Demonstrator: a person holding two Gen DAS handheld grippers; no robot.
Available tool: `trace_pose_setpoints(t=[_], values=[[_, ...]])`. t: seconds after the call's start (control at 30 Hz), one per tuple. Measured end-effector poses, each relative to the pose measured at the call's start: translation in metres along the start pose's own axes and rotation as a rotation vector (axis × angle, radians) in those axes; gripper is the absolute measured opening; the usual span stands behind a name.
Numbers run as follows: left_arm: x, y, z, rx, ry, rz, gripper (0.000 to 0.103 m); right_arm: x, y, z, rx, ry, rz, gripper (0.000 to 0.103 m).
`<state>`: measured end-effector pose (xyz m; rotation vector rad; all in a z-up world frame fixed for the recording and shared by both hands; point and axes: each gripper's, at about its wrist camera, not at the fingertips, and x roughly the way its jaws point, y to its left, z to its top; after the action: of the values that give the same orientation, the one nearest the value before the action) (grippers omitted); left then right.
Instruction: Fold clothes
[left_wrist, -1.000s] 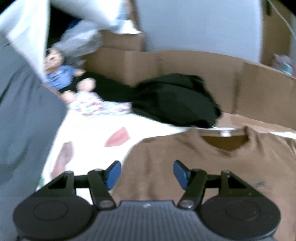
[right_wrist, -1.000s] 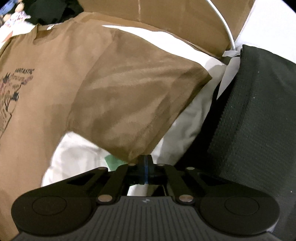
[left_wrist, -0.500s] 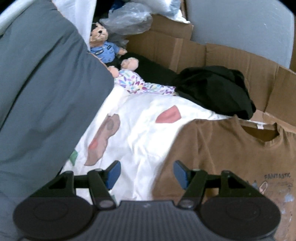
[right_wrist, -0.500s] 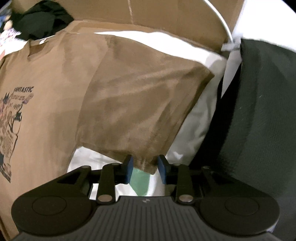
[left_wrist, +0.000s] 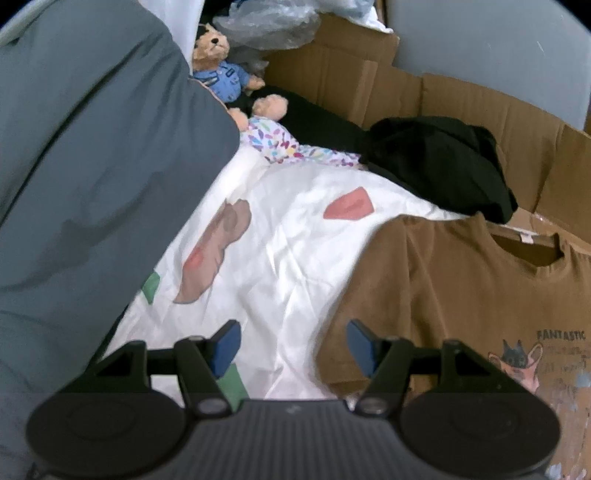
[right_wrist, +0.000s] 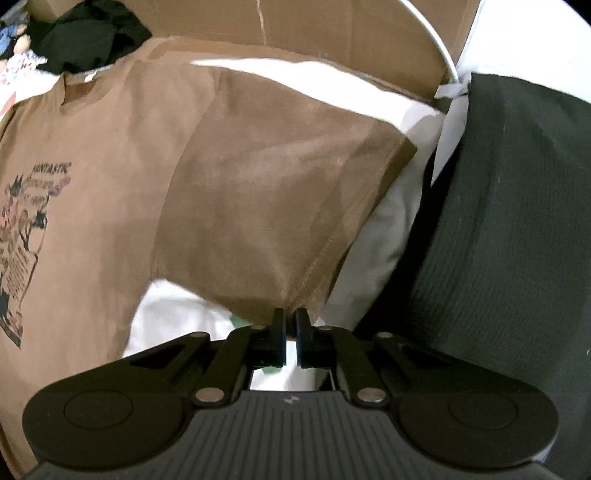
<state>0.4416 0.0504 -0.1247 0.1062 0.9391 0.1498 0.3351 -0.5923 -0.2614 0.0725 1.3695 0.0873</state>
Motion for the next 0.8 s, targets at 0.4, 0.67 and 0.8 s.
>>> trace_pose_setpoints(t=[0.4,0.67,0.8], values=[[0.021,0.004,0.000,-0.016,0.035,-0.024,0.067,-0.028,0.023,0.003,-0.145,-0.081,-0.149,0.019],[0.044,0.007,-0.020,-0.111,0.021,-0.097,0.067,-0.026,0.037,0.005,-0.161,-0.105,-0.118,0.019],[0.048,-0.004,-0.027,-0.095,0.036,-0.158,0.067,-0.022,0.045,0.004,-0.169,-0.105,-0.107,0.019]])
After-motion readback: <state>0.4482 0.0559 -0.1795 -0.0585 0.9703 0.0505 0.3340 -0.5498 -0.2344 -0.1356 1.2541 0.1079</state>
